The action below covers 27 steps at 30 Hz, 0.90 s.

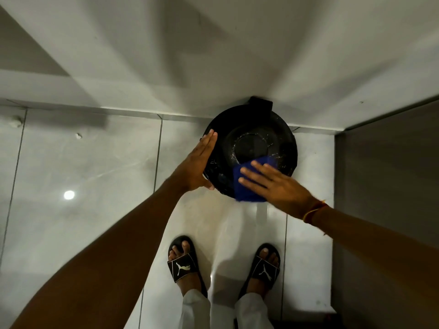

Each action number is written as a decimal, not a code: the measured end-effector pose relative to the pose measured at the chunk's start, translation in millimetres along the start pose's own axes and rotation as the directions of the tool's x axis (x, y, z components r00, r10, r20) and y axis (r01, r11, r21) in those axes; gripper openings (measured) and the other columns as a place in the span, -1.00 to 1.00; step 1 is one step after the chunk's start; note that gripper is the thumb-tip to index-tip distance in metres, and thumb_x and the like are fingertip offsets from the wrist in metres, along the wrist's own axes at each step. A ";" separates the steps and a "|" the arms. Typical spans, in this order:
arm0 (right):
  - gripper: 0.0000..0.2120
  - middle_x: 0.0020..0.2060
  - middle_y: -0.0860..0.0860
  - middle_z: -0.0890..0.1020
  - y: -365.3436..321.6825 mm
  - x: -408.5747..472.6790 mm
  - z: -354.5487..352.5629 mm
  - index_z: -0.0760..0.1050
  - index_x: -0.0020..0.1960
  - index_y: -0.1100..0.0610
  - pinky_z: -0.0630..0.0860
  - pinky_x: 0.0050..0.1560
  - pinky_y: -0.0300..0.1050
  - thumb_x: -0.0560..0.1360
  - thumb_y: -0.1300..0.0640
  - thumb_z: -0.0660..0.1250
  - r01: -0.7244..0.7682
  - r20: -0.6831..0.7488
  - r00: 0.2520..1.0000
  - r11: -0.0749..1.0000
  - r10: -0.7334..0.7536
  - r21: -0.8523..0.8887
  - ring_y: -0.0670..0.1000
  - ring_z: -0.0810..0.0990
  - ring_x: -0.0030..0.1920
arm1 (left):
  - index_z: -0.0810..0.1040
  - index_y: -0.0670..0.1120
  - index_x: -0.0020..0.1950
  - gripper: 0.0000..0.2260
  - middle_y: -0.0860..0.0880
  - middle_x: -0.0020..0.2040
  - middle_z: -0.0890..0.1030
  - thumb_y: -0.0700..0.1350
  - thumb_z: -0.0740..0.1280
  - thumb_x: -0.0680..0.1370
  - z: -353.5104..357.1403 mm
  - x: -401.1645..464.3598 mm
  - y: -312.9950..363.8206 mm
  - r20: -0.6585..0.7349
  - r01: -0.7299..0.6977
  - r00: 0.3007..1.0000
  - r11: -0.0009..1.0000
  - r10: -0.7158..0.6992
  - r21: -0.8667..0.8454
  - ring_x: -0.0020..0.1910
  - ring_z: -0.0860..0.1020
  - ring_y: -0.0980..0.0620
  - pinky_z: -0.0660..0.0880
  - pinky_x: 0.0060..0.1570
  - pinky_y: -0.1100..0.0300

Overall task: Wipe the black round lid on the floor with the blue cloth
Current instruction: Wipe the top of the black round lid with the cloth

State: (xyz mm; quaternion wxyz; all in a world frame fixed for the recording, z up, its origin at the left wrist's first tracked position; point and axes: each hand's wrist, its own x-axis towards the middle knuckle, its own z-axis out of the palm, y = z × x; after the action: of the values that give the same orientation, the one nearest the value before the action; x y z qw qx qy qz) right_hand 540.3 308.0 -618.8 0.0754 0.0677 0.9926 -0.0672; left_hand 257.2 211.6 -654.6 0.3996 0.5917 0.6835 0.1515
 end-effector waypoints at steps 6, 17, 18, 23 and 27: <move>-0.28 0.62 0.08 0.08 38.9 67.0 -24.4 0.04 0.62 0.07 0.28 0.51 0.28 0.57 0.32 0.30 -0.631 0.028 0.749 0.699 0.663 0.336 0.26 0.00 0.60 | -0.26 -0.05 0.63 0.37 -0.01 0.66 -0.24 0.28 0.60 0.14 -4.0 0.2 6.6 0.046 0.013 0.999 1.000 -0.014 0.023 0.65 -0.20 -0.07 0.12 0.55 -0.27; -0.31 0.60 0.12 0.15 14.8 7.1 -0.5 0.10 0.61 0.12 0.14 0.57 0.23 0.56 0.27 0.31 -0.337 0.019 0.941 0.935 0.337 0.108 0.27 0.06 0.59 | -0.31 0.02 0.62 0.30 0.05 0.65 -0.28 0.31 0.54 0.23 1.4 -3.2 23.8 0.020 0.122 0.992 0.990 -0.124 0.074 0.65 -0.20 -0.05 0.06 0.49 -0.41; -0.30 0.60 0.12 0.16 14.8 17.3 -2.0 0.10 0.61 0.12 0.12 0.57 0.24 0.56 0.25 0.33 -0.414 0.014 0.909 0.900 0.416 0.138 0.27 0.06 0.59 | -0.31 0.01 0.62 0.30 0.05 0.65 -0.28 0.31 0.54 0.23 1.5 -2.7 23.9 0.022 0.122 0.992 0.990 -0.124 0.076 0.65 -0.20 -0.05 0.06 0.49 -0.41; -0.32 0.61 0.10 0.14 -9.0 64.3 -0.3 0.09 0.61 0.10 0.08 0.58 0.25 0.58 0.21 0.31 -0.442 -0.013 0.891 0.875 0.453 0.199 0.27 0.02 0.60 | -0.30 0.00 0.62 0.30 0.04 0.66 -0.25 0.34 0.53 0.21 3.1 -2.3 22.7 0.012 0.132 0.991 0.986 -0.134 0.106 0.65 -0.18 -0.05 0.07 0.48 -0.41; -0.30 0.59 0.12 0.21 -5.6 -3.0 3.1 0.16 0.59 0.14 0.18 0.57 0.18 0.52 0.34 0.33 -0.168 -0.013 0.986 0.983 0.169 0.073 0.26 0.13 0.58 | -0.30 0.01 0.62 0.30 0.03 0.66 -0.24 0.30 0.55 0.22 4.3 -1.1 24.7 0.009 0.140 0.990 0.986 -0.142 0.095 0.65 -0.17 -0.06 0.07 0.48 -0.42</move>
State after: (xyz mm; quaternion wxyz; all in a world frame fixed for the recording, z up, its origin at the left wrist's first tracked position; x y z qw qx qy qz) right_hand 542.9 301.7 -620.7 0.0689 0.1546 0.9809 -0.0956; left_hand 277.2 215.7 -640.1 0.3861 0.5613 0.7270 0.0858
